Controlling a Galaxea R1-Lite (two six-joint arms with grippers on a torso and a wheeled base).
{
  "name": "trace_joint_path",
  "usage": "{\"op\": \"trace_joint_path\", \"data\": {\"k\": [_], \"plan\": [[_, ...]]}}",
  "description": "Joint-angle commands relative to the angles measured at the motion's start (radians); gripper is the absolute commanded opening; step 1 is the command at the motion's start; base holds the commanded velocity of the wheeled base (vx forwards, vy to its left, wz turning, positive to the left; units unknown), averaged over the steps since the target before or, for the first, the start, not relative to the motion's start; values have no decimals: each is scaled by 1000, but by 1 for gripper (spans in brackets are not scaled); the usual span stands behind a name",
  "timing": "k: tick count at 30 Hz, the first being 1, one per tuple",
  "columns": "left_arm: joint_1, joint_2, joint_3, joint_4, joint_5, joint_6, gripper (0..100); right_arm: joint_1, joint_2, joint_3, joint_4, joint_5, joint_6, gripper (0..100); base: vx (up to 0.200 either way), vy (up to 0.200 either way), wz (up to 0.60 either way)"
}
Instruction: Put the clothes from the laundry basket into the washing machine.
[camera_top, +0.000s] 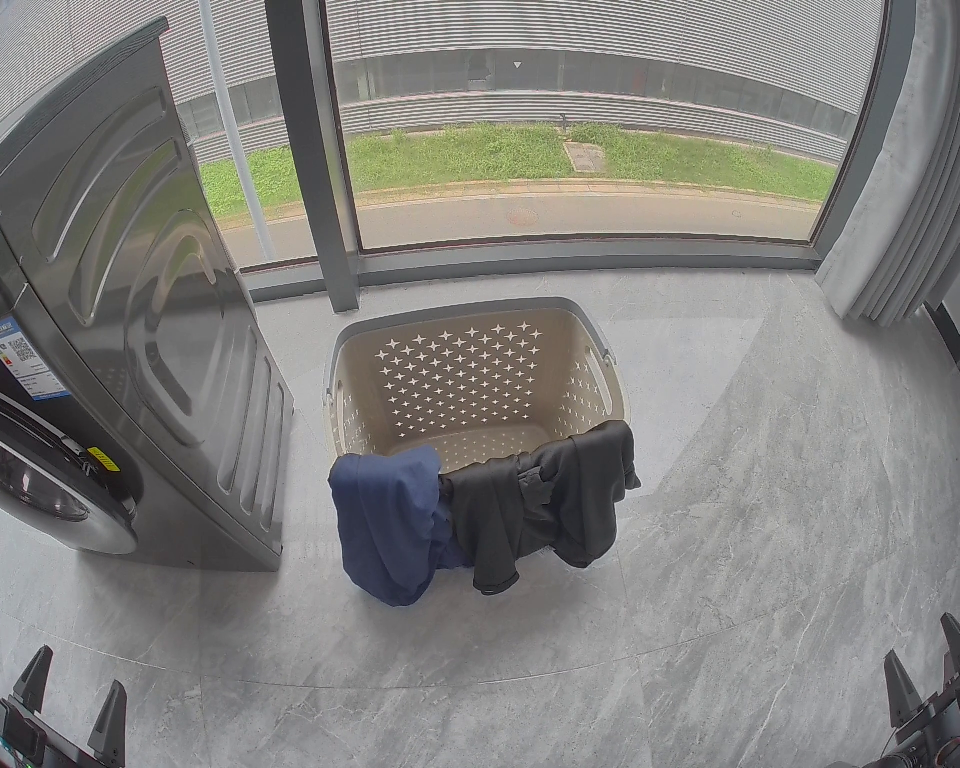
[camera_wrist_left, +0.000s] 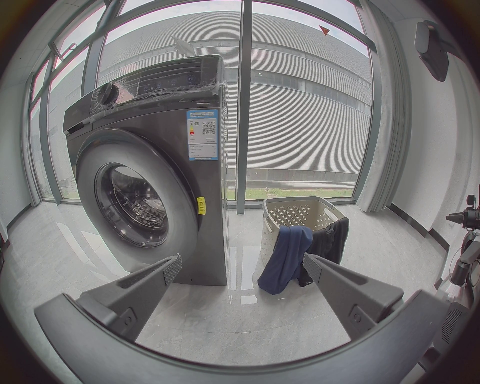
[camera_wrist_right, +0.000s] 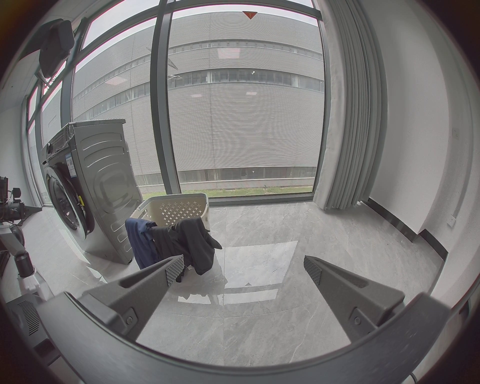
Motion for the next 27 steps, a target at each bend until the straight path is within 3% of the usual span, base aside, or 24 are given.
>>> {"op": "trace_joint_path", "data": {"k": [1,6,27], "plan": [[0,-12,15,0,0,-1,100,0,-12,18,1,1,-1,100,0,0,0],[0,-12,15,0,0,-1,100,0,-12,18,1,1,-1,100,0,0,0],[0,-12,15,0,0,-1,100,0,-12,18,-1,1,-1,100,190,0,0]]}}
